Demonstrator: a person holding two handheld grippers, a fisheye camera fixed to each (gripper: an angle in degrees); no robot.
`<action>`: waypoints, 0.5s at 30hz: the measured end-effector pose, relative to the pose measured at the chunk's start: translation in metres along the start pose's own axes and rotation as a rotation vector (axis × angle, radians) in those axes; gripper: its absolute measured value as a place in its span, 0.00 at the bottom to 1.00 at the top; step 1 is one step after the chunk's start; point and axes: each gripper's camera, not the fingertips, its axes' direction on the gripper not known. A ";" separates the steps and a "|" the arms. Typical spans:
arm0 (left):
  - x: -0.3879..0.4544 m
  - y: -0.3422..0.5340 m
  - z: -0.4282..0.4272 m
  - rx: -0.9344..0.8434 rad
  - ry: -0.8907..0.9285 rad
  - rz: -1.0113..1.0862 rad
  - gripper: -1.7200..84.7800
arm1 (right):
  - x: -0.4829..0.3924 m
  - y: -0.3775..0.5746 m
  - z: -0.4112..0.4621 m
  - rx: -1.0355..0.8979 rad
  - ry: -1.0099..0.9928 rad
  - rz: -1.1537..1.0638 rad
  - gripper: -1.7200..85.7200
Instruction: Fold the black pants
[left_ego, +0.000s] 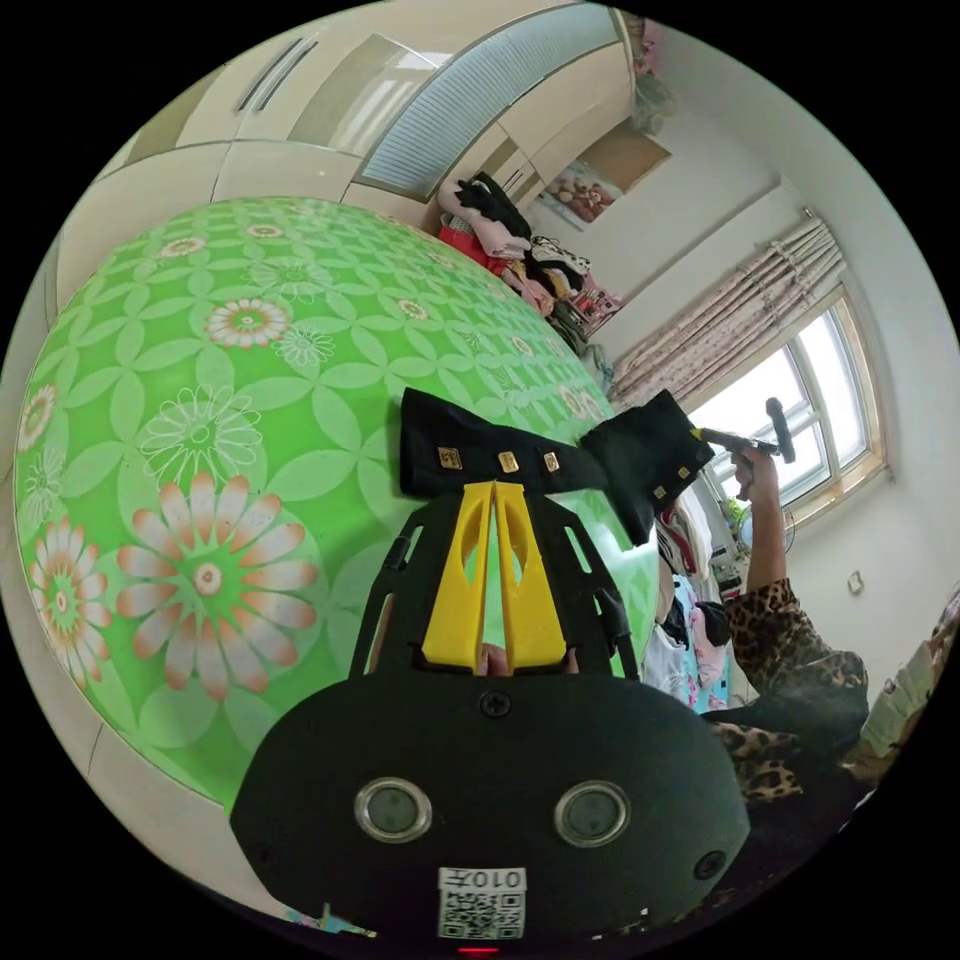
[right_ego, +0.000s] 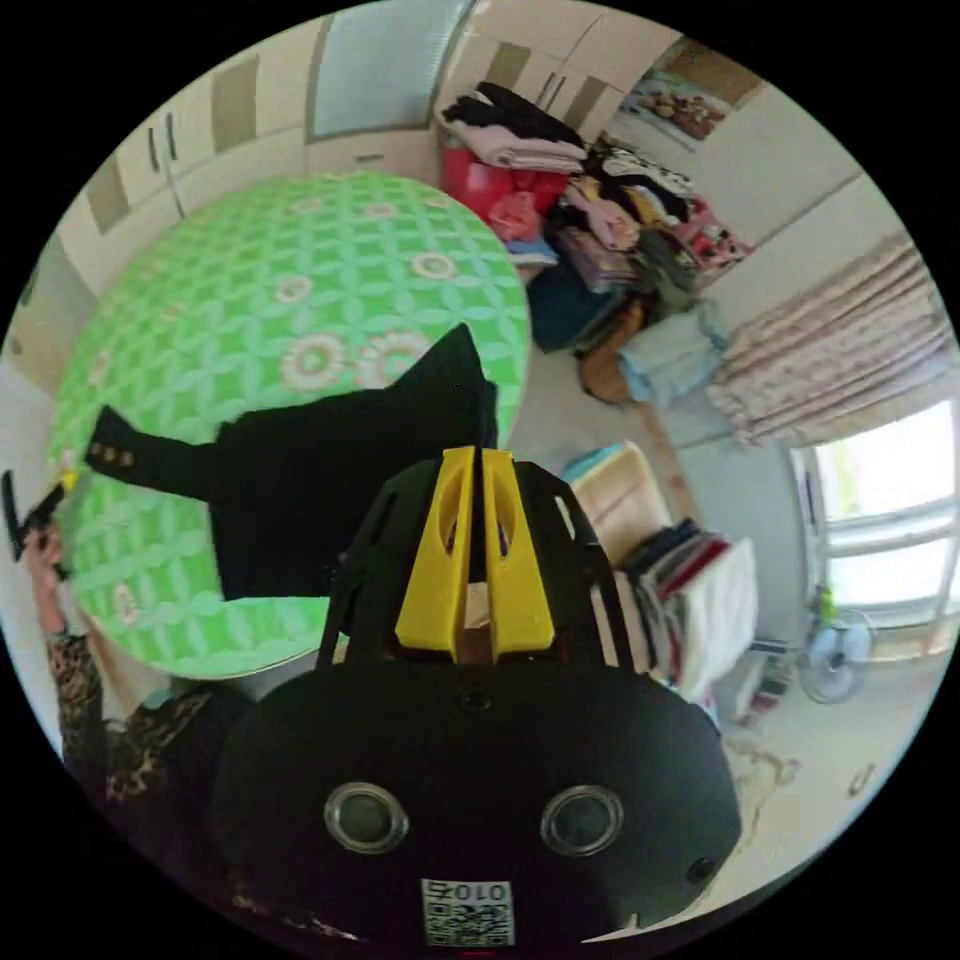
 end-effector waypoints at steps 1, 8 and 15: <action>-0.003 0.003 -0.003 0.000 -0.006 -0.011 0.02 | -0.003 0.004 0.002 0.010 0.042 0.015 0.05; -0.010 0.007 0.005 -0.005 0.058 -0.052 0.02 | 0.044 0.123 0.063 0.208 -0.434 0.297 0.06; 0.027 -0.008 0.032 -0.051 0.052 0.028 0.02 | 0.089 0.226 0.234 0.225 -1.238 0.588 0.14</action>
